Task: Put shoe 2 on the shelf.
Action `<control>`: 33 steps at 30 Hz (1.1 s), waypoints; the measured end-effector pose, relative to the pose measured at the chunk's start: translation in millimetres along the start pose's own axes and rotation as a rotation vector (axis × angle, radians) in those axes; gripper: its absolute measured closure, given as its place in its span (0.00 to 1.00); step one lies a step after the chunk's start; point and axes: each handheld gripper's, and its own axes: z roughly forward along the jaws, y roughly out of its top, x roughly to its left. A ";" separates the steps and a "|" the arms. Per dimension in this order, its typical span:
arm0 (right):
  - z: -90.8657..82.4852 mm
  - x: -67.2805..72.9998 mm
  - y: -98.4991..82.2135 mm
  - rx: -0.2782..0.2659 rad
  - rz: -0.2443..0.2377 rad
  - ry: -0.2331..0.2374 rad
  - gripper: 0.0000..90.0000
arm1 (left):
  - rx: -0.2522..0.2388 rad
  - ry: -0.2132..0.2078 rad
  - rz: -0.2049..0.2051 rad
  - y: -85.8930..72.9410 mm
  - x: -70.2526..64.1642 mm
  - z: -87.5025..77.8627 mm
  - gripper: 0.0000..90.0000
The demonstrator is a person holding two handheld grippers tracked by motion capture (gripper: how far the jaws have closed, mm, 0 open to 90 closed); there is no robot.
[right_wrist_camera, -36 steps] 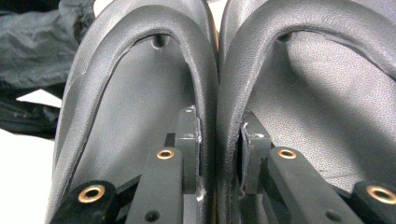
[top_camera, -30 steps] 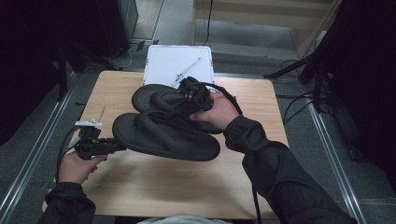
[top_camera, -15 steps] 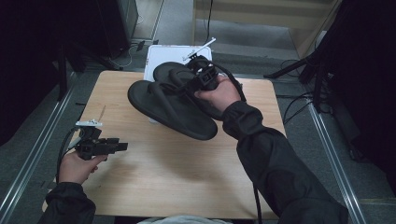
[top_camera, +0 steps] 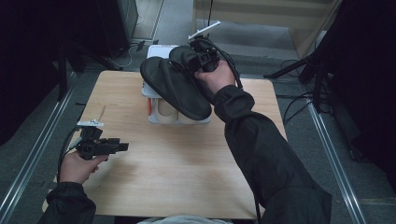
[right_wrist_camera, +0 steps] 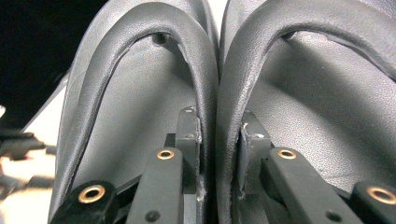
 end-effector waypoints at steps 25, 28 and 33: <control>59.2 -0.8 47.0 -0.120 0.379 -0.271 0.83 | 0.007 -0.018 0.010 3.5 2.2 5.9 0.48; 63.0 -1.2 48.1 -0.149 0.410 -0.288 0.83 | 0.007 -0.022 0.011 5.1 1.9 7.8 0.48; 66.4 -1.5 49.9 -0.181 0.440 -0.317 0.83 | 0.016 -0.026 0.021 7.1 1.6 9.8 0.48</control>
